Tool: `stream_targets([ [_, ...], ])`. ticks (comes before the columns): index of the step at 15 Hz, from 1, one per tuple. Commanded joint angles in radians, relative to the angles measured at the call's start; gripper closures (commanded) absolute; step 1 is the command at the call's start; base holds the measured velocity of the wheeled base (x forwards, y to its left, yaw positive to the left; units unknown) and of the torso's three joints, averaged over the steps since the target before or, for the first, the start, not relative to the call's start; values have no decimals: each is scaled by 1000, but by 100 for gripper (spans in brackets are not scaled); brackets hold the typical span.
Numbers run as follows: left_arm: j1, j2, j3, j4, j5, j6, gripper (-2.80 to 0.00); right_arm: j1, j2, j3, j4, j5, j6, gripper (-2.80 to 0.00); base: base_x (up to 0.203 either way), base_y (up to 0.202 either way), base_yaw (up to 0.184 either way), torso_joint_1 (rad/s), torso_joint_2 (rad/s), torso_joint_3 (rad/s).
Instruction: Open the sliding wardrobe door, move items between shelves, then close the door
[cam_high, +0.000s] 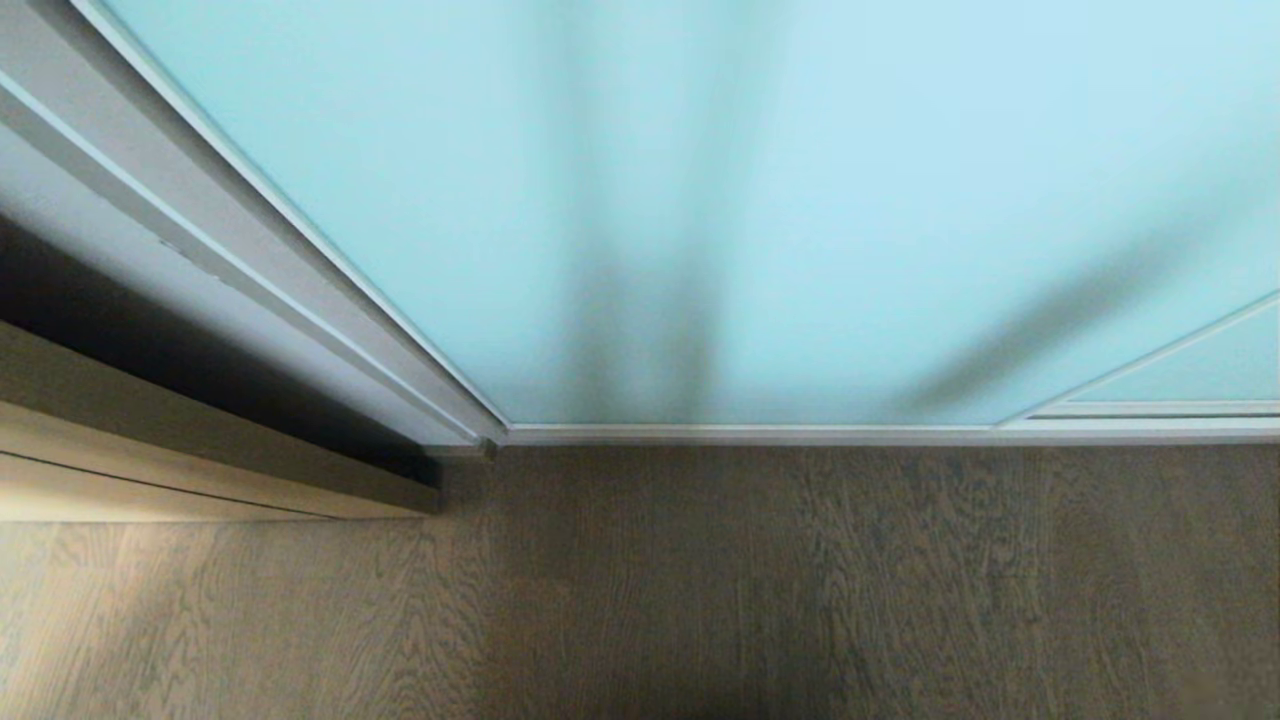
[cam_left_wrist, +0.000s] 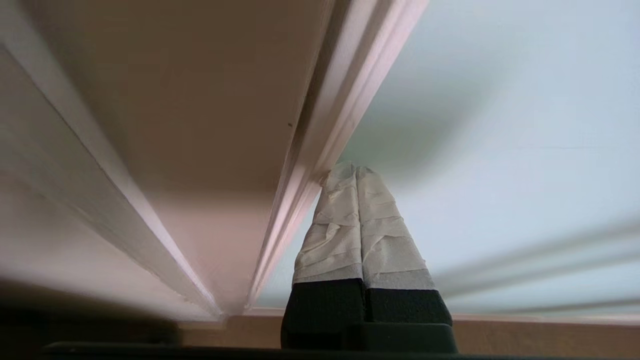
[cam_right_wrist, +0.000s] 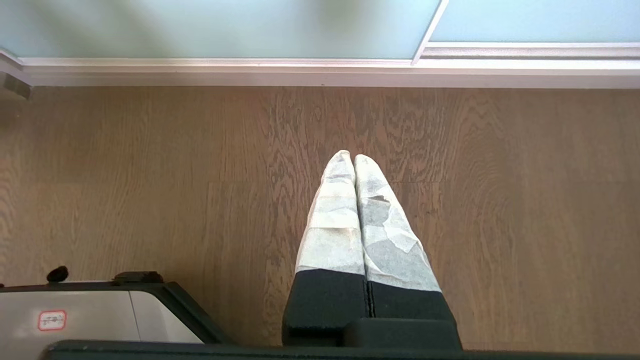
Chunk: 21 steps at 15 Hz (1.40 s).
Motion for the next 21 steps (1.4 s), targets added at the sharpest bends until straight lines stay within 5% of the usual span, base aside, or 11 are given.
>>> stream_targets([
  [1, -2, -23, 23, 33, -19, -1, 0, 0, -1, 0, -1, 0, 0, 0, 0, 0, 0, 0, 0, 0],
  [10, -4, -240, 103, 241, -328, -6, 0, 0, -1, 0, -1, 0, 0, 0, 0, 0, 0, 0, 0, 0],
  [17, 98, -491, 327, 377, -342, 69, 0, 0, -1, 0, -1, 0, 0, 0, 0, 0, 0, 0, 0, 0],
  [21, 168, -705, 439, 593, -310, 85, 0, 0, -1, 0, -1, 0, 0, 0, 0, 0, 0, 0, 0, 0],
])
